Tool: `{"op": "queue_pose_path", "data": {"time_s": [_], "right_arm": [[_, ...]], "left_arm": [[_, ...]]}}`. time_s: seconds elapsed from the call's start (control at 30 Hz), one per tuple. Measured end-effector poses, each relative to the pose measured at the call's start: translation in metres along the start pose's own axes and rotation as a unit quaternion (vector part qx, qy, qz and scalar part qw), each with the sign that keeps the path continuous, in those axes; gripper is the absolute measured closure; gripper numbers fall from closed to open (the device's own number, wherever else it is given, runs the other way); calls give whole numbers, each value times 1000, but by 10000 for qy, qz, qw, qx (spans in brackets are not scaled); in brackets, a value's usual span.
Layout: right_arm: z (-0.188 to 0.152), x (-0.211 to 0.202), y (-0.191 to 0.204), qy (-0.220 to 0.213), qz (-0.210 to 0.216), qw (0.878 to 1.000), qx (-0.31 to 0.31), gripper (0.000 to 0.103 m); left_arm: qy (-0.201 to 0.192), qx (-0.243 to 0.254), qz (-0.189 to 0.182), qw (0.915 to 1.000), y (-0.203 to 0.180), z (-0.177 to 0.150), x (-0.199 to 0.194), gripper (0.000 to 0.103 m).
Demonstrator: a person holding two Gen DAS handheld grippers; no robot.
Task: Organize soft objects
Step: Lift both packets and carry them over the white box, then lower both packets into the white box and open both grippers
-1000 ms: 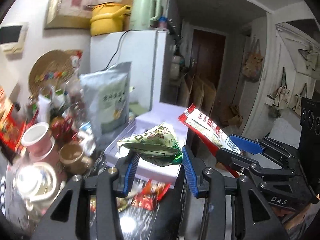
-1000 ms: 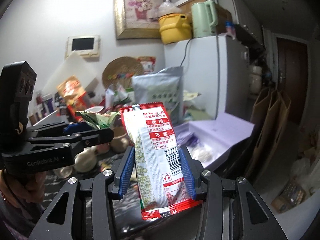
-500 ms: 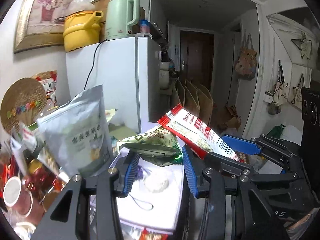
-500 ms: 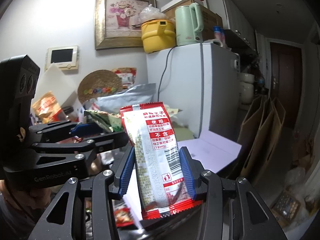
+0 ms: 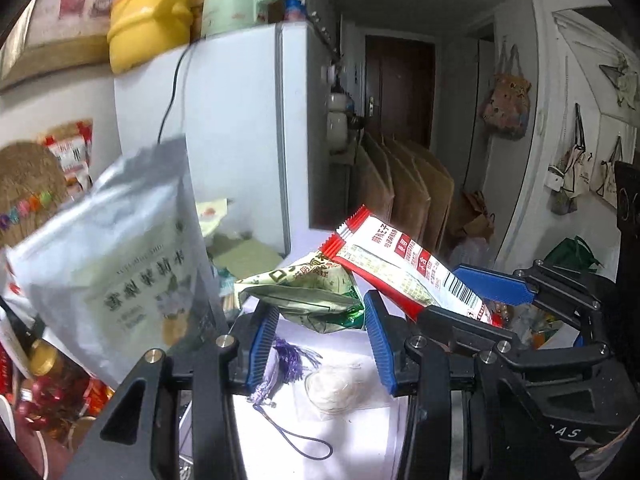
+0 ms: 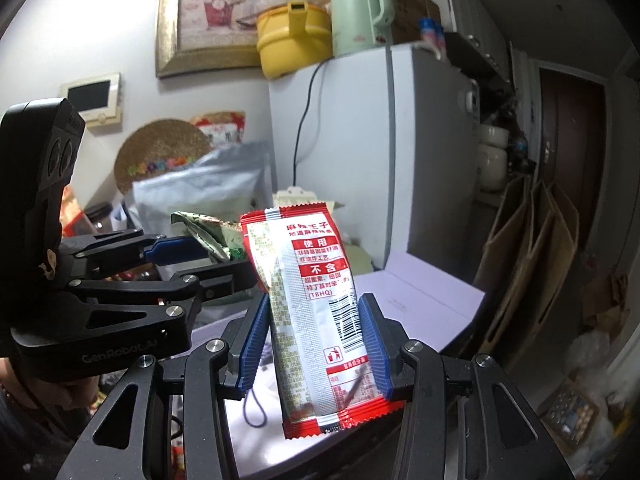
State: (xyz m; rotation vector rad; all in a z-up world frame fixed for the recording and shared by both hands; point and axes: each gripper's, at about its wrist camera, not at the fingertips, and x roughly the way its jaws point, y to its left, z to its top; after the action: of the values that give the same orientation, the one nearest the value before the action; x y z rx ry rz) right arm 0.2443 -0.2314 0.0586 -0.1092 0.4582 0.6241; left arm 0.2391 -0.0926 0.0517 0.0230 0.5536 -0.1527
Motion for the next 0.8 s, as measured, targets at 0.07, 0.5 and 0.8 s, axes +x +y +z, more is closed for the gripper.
{"op": "queue_pose_path", "data": {"time_s": [0.07,0.5,0.8], "right_arm": [[-3,13,-2,132,-16,9999,14,58],[-31,80,-7,957,63,9954,85,58],[-41,110,-15,1424,272,9891,263,58]], "left_arm": [[135,-37,23,9999,6,-5,15,60],[1051,-310,65,9940,30,-31,82,60],[1496,-238,194,9883,39,-43,113,60]]}}
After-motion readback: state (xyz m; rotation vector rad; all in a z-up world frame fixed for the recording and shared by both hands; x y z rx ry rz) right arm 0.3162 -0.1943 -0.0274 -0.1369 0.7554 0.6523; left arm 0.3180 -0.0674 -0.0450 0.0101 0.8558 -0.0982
